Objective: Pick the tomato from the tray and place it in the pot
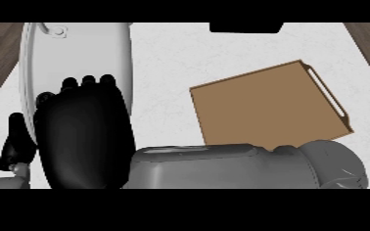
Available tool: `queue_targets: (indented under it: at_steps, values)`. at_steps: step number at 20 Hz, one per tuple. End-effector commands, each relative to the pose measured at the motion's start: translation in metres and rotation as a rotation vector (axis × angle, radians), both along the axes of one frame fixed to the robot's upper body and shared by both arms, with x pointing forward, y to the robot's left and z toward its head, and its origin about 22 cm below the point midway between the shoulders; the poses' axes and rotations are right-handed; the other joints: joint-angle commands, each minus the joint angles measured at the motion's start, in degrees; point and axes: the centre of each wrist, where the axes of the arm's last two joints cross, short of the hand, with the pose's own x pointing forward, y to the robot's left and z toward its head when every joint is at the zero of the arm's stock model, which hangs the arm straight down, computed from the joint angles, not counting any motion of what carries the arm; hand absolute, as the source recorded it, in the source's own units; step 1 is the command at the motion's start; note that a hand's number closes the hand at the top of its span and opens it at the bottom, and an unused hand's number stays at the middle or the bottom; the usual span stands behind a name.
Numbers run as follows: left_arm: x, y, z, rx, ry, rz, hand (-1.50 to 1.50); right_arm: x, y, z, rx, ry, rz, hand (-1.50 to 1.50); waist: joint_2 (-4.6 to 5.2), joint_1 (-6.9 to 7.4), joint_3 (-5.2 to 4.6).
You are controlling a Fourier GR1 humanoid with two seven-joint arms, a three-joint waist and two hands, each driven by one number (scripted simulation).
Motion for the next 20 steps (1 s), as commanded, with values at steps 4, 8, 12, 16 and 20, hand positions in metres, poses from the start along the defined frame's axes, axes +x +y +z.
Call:
queue_targets:
  at_steps: [4,8,12,16,20]
  values:
    - [-0.007,-0.019,0.013,-0.024,-0.054,-0.095,0.00,0.012,0.006,0.001,0.175,0.053,-0.169,1.50,0.43,0.65,0.05]
    - [-0.011,-0.021,0.006,0.000,-0.073,-0.070,0.00,0.050,0.002,0.019,0.185,0.041,-0.182,1.50,0.84,0.00,0.03]
    - [-0.011,-0.028,0.012,-0.013,-0.076,-0.068,0.00,0.084,-0.006,-0.001,0.133,0.046,-0.186,1.50,0.99,-0.04,0.04]
    - [-0.012,-0.033,0.020,-0.008,-0.076,-0.074,0.00,0.105,-0.007,-0.003,0.155,0.058,-0.177,1.50,1.04,0.72,0.02]
    - [0.004,-0.028,0.014,-0.011,-0.074,-0.096,0.00,0.144,-0.026,-0.038,0.101,0.069,-0.214,1.50,1.58,1.27,-0.04]
